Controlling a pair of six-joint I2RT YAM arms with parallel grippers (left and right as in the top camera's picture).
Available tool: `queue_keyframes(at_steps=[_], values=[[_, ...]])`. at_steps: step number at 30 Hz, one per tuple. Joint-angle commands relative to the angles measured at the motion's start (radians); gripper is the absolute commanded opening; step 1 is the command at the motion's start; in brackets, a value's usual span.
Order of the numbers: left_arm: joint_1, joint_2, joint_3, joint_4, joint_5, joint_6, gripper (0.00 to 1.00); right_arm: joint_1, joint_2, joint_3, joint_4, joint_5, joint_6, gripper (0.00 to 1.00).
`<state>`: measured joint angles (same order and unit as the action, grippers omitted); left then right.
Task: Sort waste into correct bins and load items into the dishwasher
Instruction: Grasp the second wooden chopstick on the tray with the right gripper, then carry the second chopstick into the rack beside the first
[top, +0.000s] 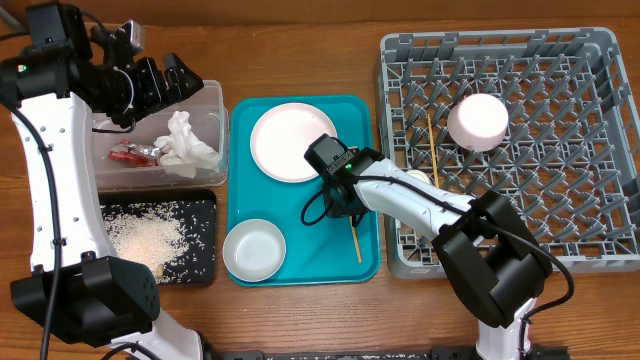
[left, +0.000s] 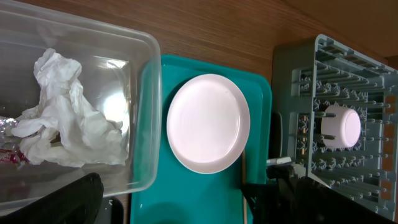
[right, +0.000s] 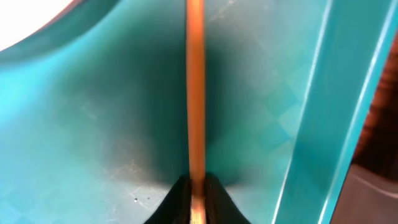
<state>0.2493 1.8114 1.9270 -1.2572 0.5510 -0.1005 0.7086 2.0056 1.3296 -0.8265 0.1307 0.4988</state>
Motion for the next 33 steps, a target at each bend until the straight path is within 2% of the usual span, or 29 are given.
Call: queue_keyframes(at_steps=[1, 4, 9, 25, 33], values=[[-0.001, -0.002, 0.019, 0.002, 0.015, 0.011, 1.00, 0.003, 0.020, -0.012, -0.012, -0.001, -0.002, 0.08], [-0.001, -0.002, 0.019, 0.002, 0.015, 0.011, 1.00, 0.003, 0.020, -0.012, -0.013, -0.001, -0.002, 0.04], [-0.001, -0.002, 0.019, 0.002, 0.015, 0.011, 1.00, 0.003, 0.020, 0.013, -0.036, 0.000, -0.003, 0.04], [-0.001, -0.002, 0.019, 0.002, 0.015, 0.011, 1.00, -0.003, -0.005, 0.309, -0.280, 0.127, -0.038, 0.04], [-0.001, -0.002, 0.019, 0.002, 0.015, 0.011, 1.00, -0.119, -0.124, 0.381, -0.334, 0.119, -0.120, 0.04]])
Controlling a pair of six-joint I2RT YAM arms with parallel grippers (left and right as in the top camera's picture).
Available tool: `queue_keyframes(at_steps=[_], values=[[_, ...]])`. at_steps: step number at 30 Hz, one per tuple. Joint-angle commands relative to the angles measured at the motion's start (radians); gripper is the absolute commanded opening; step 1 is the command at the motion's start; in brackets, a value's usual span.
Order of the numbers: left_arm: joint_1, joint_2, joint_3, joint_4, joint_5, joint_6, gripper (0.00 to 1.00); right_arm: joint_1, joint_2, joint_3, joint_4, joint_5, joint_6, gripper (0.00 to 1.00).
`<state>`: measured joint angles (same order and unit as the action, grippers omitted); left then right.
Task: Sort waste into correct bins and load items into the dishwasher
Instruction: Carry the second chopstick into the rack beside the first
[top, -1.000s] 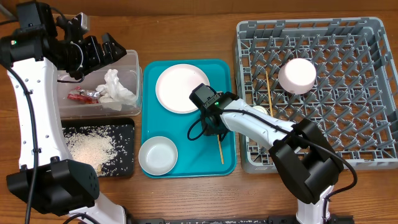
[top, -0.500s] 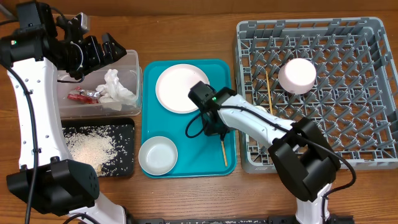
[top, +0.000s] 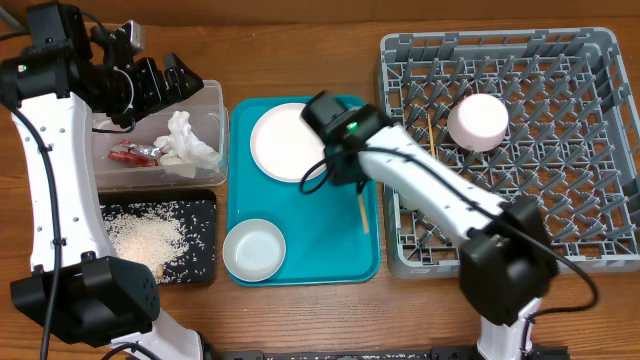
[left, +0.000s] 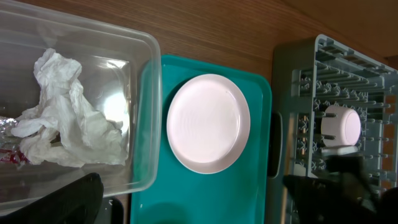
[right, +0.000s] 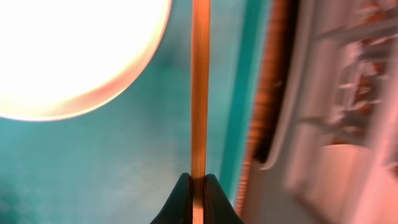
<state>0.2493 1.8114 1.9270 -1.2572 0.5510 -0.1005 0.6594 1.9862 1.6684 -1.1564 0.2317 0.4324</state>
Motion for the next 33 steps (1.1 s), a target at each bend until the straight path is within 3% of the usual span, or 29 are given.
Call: queue_keyframes(at_steps=[1, 14, 33], values=[[-0.001, -0.002, 0.019, 0.002, 0.015, 0.011, 1.00, -0.093, -0.123, 0.042, -0.006, 0.010, -0.075, 0.04], [-0.001, -0.002, 0.019, 0.002, 0.015, 0.011, 1.00, -0.357, -0.185, 0.038, -0.039, -0.092, -0.337, 0.04], [-0.001, -0.002, 0.019, 0.002, 0.015, 0.011, 1.00, -0.447, -0.183, -0.033, 0.024, -0.092, -0.355, 0.04]])
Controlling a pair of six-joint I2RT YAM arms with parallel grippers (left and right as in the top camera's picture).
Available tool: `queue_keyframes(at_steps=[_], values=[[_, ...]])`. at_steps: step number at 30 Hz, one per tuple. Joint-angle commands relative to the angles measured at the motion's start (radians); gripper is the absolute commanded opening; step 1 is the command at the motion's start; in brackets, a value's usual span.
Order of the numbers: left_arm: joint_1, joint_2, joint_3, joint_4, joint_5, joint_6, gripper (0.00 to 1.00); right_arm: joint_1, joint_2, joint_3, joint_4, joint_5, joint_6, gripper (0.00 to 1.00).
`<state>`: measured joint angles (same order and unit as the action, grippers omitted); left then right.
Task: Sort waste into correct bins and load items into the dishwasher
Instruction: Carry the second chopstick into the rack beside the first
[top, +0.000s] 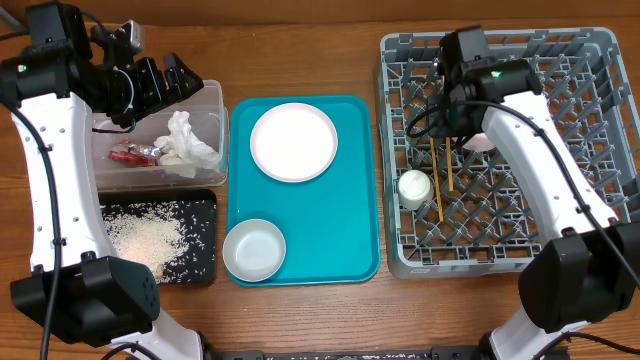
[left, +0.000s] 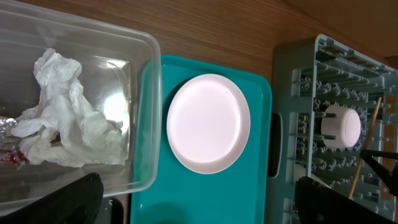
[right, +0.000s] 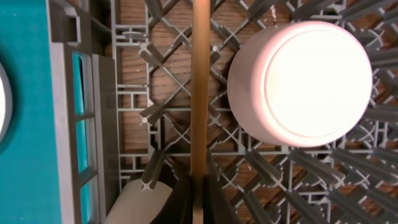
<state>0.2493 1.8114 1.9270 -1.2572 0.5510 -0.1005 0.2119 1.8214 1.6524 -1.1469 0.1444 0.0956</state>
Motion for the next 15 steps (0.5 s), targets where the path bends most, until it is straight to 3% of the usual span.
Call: queue_keyframes(at_steps=[1, 8, 15], values=[[-0.001, -0.002, 0.019, 0.002, 0.015, 0.011, 1.00, 0.001, -0.018, -0.017, 0.015, -0.005, -0.018, 0.04], [-0.001, -0.002, 0.019, 0.002, 0.015, 0.011, 1.00, 0.001, -0.018, -0.017, 0.014, -0.008, -0.018, 0.16], [-0.001, -0.002, 0.019, 0.002, 0.015, 0.011, 1.00, 0.001, -0.018, -0.017, 0.011, -0.008, -0.018, 0.18]])
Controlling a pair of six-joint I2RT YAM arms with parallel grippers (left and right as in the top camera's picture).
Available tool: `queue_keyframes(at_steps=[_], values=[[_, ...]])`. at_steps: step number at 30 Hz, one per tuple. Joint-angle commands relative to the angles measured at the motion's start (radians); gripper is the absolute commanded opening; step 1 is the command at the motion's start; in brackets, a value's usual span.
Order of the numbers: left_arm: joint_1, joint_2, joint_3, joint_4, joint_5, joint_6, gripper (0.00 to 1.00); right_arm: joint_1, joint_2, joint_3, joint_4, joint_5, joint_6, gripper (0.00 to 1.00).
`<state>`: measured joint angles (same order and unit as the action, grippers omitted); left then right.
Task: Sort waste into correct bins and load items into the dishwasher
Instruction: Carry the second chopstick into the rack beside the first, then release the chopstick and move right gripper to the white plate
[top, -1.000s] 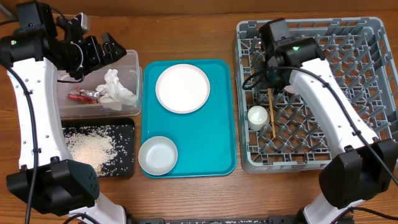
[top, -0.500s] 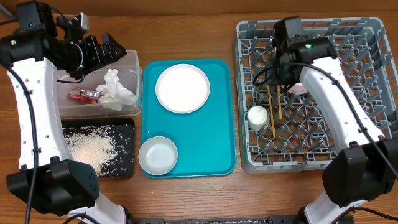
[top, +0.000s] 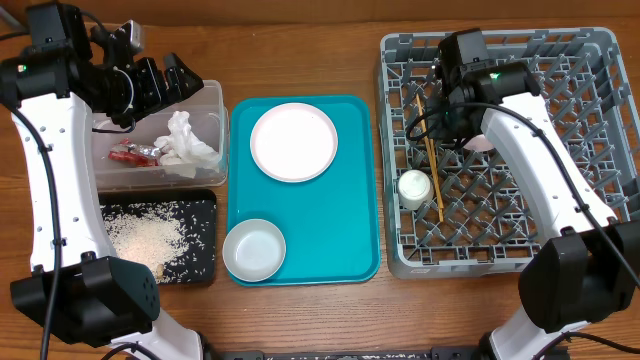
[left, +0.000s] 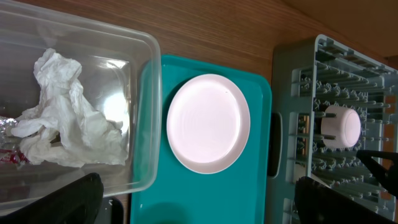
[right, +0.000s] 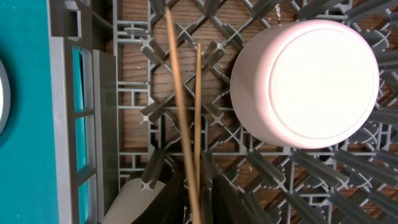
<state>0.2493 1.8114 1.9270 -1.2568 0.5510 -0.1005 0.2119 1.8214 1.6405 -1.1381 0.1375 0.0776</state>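
My right gripper (right: 196, 190) hangs open over the grey dish rack (top: 590, 60), just left of the upturned white cup (right: 305, 81). A wooden chopstick (right: 179, 106) leans loose and tilted between its parted fingers. A second chopstick (right: 199, 112) lies straight in the rack beside it. In the overhead view both chopsticks (top: 432, 170) show in the rack's left part. The white plate (top: 293, 142) and a small white bowl (top: 253, 249) rest on the teal tray (top: 350, 230). My left gripper (left: 199, 208) is open and empty, high above the clear bin (top: 212, 100).
The clear bin holds crumpled tissue (top: 185, 140) and red wrappers (top: 128, 153). A black tray (top: 205, 205) with rice lies in front of it. A small white cup (top: 413, 187) stands at the rack's left edge, close under my right arm.
My right gripper has opened and let go of the chopstick, which now leans tilted in the rack next to the other one. The left arm has not moved.
My right gripper was shut on a chopstick lying on the teal tray. Then it held the stick above the tray beside the plate. Then it held it over the rack by the upturned cup, and now the stick stands free in the rack.
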Motion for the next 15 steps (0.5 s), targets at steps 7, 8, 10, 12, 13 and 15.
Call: queue_keyframes(at_steps=[7, 8, 10, 12, 13, 15], values=[[-0.001, -0.002, 0.019, 0.001, 0.015, 0.011, 1.00, 0.001, -0.018, -0.005, 0.013, -0.048, 0.005, 0.25], [-0.001, -0.002, 0.019, 0.001, 0.015, 0.011, 1.00, 0.001, -0.018, -0.005, 0.023, -0.089, 0.005, 0.25], [-0.001, -0.002, 0.019, 0.001, 0.015, 0.011, 1.00, 0.002, -0.018, -0.005, 0.051, -0.198, 0.006, 0.25], [-0.001, -0.002, 0.019, 0.001, 0.015, 0.011, 1.00, 0.002, -0.018, -0.005, 0.098, -0.337, 0.045, 0.25], [-0.001, -0.002, 0.019, 0.001, 0.015, 0.011, 1.00, 0.002, -0.018, -0.005, 0.114, -0.380, 0.067, 0.25], [-0.001, -0.002, 0.019, 0.001, 0.015, 0.011, 1.00, 0.017, -0.018, -0.005, 0.176, -0.517, 0.129, 0.25]])
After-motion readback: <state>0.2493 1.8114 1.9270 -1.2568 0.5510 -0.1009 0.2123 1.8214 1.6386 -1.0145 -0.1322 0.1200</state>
